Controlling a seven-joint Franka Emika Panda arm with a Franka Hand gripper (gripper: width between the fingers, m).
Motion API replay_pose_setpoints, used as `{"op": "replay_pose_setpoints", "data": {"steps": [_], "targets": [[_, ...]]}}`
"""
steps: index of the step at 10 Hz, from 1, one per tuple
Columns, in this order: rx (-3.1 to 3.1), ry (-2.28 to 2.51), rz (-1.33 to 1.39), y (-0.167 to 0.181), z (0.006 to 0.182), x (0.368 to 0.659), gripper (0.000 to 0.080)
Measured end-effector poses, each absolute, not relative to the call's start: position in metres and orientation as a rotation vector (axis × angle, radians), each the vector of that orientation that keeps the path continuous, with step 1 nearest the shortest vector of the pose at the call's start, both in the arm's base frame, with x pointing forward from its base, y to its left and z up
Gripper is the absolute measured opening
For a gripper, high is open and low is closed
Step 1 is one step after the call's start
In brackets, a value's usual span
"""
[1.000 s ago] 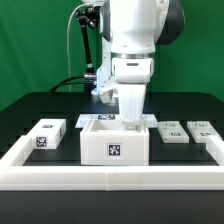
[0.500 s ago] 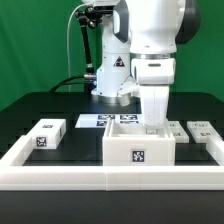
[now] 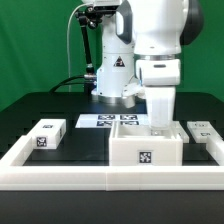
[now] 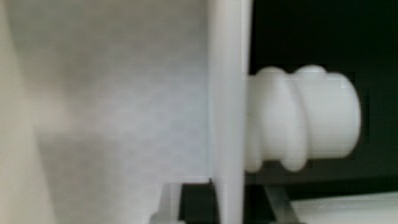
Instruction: Assemble cabinet
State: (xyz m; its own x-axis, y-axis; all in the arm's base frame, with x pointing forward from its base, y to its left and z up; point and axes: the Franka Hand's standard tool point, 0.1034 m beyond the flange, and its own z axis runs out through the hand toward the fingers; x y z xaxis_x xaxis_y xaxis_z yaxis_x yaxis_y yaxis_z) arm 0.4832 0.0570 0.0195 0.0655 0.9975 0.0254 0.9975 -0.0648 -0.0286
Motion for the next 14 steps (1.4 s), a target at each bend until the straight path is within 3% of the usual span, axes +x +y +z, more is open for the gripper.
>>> {"op": "replay_pose_setpoints", "data": {"steps": [6,12,14], "targets": [[-2.231,-2.161,-0.069,0.116,0.02,0.515,0.0037],[-2.252,-2.141,-0.064,0.116,0.02,0.516,0.0037],[-2.252,-2.14,-0.064,0.116,0.02,0.516,0.0411]]}}
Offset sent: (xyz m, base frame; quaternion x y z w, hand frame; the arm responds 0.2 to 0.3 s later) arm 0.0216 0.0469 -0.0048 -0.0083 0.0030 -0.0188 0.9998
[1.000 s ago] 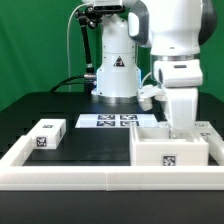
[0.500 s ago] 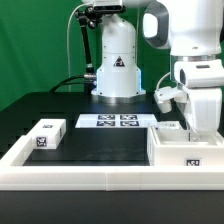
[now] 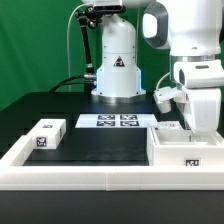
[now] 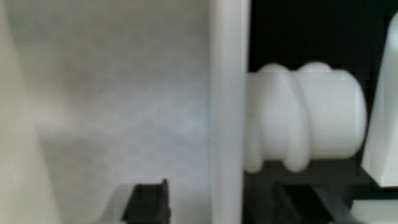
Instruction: Assemble cabinet
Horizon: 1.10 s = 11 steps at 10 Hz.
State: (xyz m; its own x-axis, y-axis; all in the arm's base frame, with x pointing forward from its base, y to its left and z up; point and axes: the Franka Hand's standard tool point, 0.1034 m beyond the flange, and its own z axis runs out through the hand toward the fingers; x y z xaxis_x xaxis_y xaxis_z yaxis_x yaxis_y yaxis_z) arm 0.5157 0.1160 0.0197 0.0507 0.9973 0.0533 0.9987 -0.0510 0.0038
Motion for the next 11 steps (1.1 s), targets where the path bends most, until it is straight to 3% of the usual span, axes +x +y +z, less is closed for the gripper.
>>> {"op": "replay_pose_setpoints", "data": {"steps": [1,3,4,9,11], "targets": [[-2.252,-2.14,-0.064,0.116,0.02,0.516,0.0411],[-2.253,-2.139,-0.064,0.115,0.02,0.516,0.0722],[-2.254,-2.139,-0.064,0.115,0.02,0.516,0.0775],[-2.255,-2.137,-0.065,0.115,0.02,0.516,0.0796],[-2.289,-2.122,-0.073,0.116,0.039,0.511,0.0796]]}}
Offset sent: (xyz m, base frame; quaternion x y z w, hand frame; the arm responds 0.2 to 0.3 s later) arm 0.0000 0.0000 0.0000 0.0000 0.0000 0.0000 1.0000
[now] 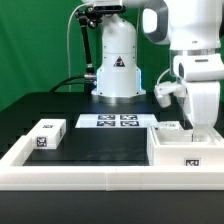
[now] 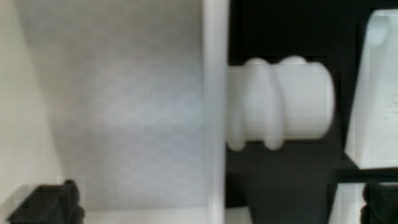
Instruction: Assemble cabinet
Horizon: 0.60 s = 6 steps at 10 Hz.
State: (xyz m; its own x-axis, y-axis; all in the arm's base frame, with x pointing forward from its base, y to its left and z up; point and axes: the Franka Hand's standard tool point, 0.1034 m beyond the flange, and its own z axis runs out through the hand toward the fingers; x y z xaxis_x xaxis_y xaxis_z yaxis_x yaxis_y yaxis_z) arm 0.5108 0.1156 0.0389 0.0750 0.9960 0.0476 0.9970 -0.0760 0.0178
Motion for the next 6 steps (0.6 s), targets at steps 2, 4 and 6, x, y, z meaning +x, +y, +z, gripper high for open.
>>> {"op": "replay_pose_setpoints", "data": {"steps": [2,4,6], "targets": [[-2.332,-2.094,-0.072,0.119,0.058,0.502,0.0796],[-2.345,-2.085,-0.072,0.119,0.064,0.495,0.0796],[-2.346,-2.082,-0.071,0.119,0.063,0.496,0.0796]]}}
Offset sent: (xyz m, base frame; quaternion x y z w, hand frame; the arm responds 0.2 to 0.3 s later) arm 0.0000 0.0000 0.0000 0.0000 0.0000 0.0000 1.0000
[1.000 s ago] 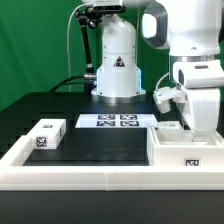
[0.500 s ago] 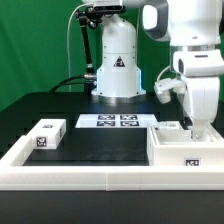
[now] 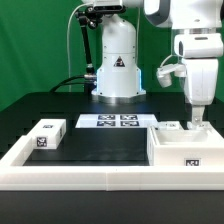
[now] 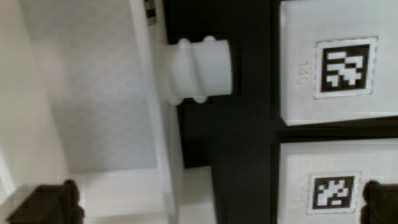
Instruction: Assemble cabinet
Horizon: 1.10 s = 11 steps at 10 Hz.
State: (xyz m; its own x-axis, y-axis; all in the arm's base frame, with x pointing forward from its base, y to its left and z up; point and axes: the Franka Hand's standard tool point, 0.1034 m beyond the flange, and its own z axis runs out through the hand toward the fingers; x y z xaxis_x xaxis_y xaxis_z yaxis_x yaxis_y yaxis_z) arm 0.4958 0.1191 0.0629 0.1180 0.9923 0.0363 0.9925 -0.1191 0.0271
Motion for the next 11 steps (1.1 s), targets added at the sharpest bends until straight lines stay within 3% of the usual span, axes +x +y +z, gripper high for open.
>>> {"op": "replay_pose_setpoints", "data": {"steps": [2,7,11], "targets": [[-2.38,-2.04,-0.07,0.121,0.062,0.492,0.0796],[-2.391,-1.973,-0.054,0.159,0.052,0.427,0.0796],[-2.39,-1.968,-0.05,0.157,0.049,0.426,0.0796]]}}
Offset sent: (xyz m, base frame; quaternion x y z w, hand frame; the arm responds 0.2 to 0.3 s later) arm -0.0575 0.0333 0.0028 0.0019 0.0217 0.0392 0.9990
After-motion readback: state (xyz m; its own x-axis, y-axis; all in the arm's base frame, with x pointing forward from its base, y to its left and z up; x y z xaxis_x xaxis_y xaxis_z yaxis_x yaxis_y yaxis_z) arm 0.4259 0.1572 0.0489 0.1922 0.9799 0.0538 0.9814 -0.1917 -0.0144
